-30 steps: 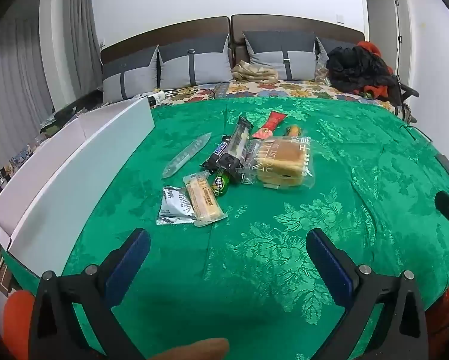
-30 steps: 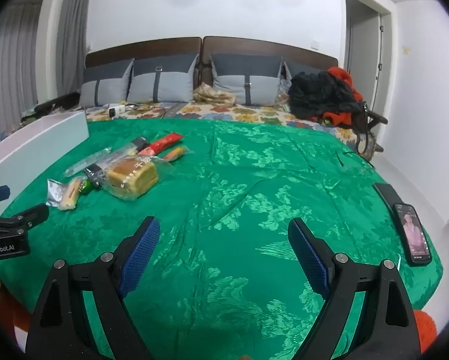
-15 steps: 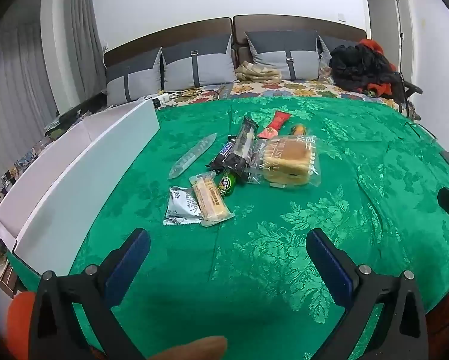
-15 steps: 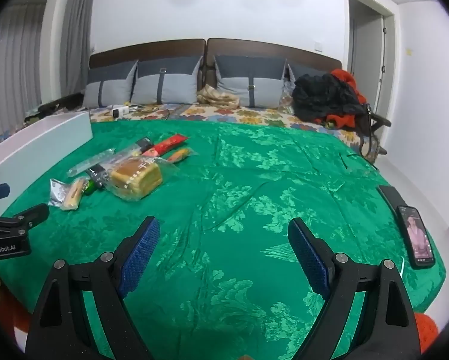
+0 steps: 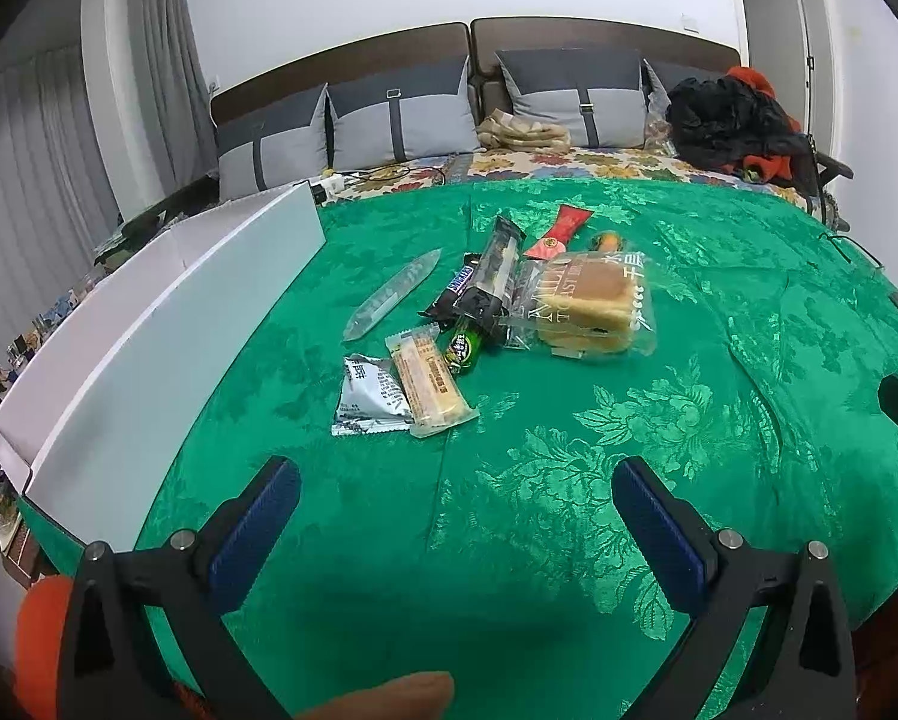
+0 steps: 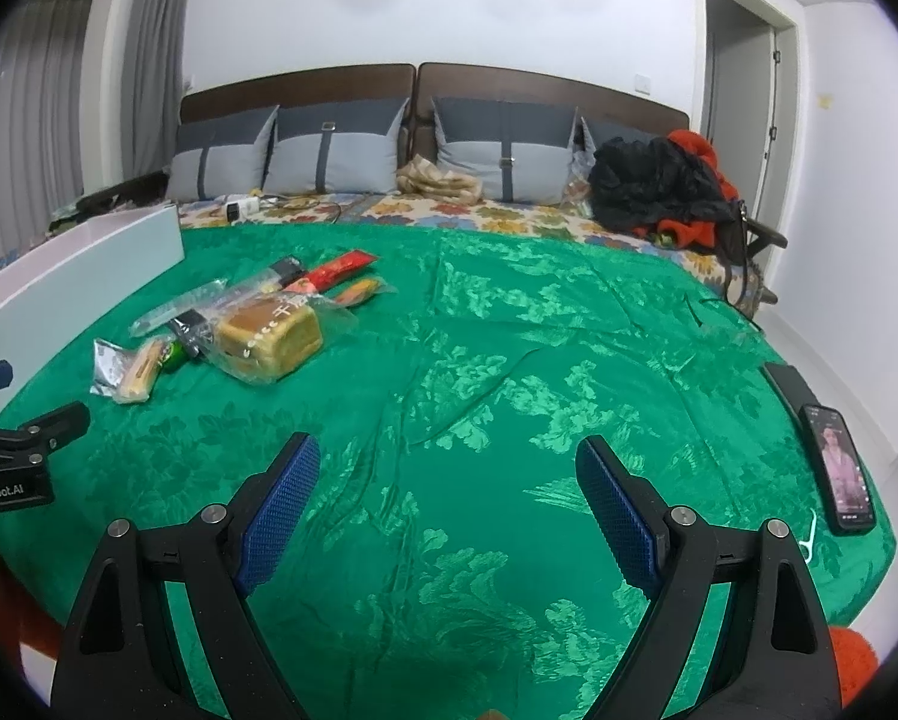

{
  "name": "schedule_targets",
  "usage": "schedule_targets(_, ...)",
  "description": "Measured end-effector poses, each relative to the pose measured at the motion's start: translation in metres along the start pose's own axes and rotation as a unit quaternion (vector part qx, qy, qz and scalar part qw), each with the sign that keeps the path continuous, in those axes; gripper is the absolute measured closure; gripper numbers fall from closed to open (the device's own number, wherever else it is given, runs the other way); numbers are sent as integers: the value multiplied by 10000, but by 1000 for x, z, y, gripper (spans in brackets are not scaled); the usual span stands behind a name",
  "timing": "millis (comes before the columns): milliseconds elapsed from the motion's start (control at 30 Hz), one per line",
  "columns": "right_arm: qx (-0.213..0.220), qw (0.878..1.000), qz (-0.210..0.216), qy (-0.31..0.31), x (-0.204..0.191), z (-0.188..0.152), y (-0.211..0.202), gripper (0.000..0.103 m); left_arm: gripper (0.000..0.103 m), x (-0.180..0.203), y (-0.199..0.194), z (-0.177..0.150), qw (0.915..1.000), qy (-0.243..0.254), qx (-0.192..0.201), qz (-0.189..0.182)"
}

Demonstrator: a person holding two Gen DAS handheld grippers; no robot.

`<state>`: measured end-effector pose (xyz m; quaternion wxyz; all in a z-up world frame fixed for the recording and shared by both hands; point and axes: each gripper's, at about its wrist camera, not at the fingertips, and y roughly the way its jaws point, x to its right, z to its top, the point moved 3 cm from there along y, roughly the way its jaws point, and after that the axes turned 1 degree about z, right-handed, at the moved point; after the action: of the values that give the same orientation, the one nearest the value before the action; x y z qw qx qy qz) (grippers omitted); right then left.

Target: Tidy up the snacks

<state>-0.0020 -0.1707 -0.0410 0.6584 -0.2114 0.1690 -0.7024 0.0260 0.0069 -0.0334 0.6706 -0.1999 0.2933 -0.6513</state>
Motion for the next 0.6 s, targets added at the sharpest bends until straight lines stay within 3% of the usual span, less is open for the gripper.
schedule_targets(600,-87,10000,46,-10,-2,-3,5,13,0,1,5,-4,10000,21,-83,2)
